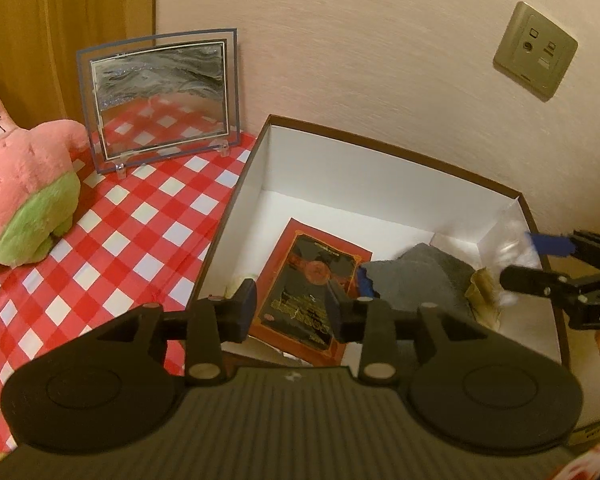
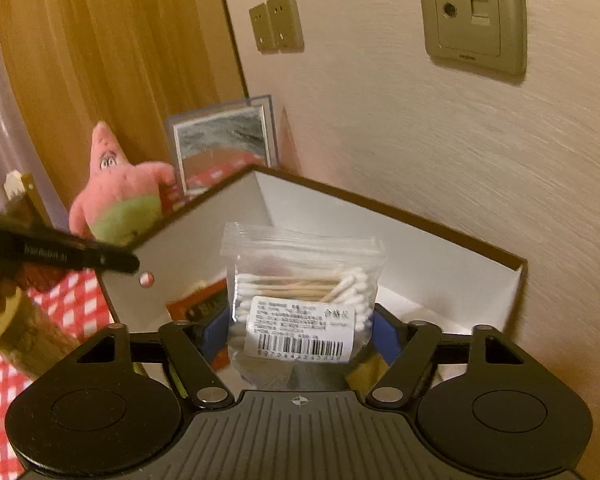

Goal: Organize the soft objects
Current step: 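Carry both items over the box and open both grippers to drop them, then move both open grippers back to the mint-green towel and knit sock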

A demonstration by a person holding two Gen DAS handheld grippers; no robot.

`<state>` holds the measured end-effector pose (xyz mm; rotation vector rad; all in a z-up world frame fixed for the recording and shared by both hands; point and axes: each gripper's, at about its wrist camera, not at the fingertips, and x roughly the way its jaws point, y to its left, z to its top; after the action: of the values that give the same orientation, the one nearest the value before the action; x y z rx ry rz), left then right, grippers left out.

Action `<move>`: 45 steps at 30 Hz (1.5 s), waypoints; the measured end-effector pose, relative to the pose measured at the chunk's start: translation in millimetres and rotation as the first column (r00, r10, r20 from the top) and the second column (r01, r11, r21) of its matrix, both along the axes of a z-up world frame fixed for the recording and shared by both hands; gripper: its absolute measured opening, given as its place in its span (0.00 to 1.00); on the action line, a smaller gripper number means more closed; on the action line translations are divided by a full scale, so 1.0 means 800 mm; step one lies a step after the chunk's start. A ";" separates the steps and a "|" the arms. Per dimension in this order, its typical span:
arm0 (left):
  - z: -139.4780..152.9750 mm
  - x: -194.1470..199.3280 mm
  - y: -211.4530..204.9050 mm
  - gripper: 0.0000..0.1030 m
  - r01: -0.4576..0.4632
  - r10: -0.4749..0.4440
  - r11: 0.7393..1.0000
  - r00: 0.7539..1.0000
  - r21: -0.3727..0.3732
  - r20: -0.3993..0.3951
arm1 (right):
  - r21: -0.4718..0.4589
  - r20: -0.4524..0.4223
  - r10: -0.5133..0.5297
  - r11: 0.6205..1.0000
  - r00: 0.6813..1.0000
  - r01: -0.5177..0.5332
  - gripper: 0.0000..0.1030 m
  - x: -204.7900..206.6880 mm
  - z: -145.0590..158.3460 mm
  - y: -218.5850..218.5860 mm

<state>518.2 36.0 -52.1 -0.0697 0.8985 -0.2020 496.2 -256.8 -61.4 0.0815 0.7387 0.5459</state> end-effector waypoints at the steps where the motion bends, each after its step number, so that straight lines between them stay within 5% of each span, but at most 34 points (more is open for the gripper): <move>1: 0.001 -0.002 -0.002 0.33 -0.001 0.001 1.000 1.000 0.007 0.002 | 0.004 0.010 -0.007 1.000 1.000 0.007 0.83 0.000 0.002 0.002; 21: 0.036 -0.088 -0.016 0.34 -0.092 0.092 0.996 0.995 0.012 0.045 | -0.047 -0.017 -0.038 0.998 0.999 0.037 0.85 -0.042 0.009 -0.026; 45: 0.058 -0.268 -0.010 0.34 -0.241 0.242 0.970 0.969 -0.017 0.060 | -0.022 0.000 -0.001 1.000 1.000 0.001 0.85 -0.155 0.038 -0.034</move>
<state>304.0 28.3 -6.1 -0.1802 0.8195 0.0186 372.0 -284.1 -31.2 0.0614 0.7450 0.5367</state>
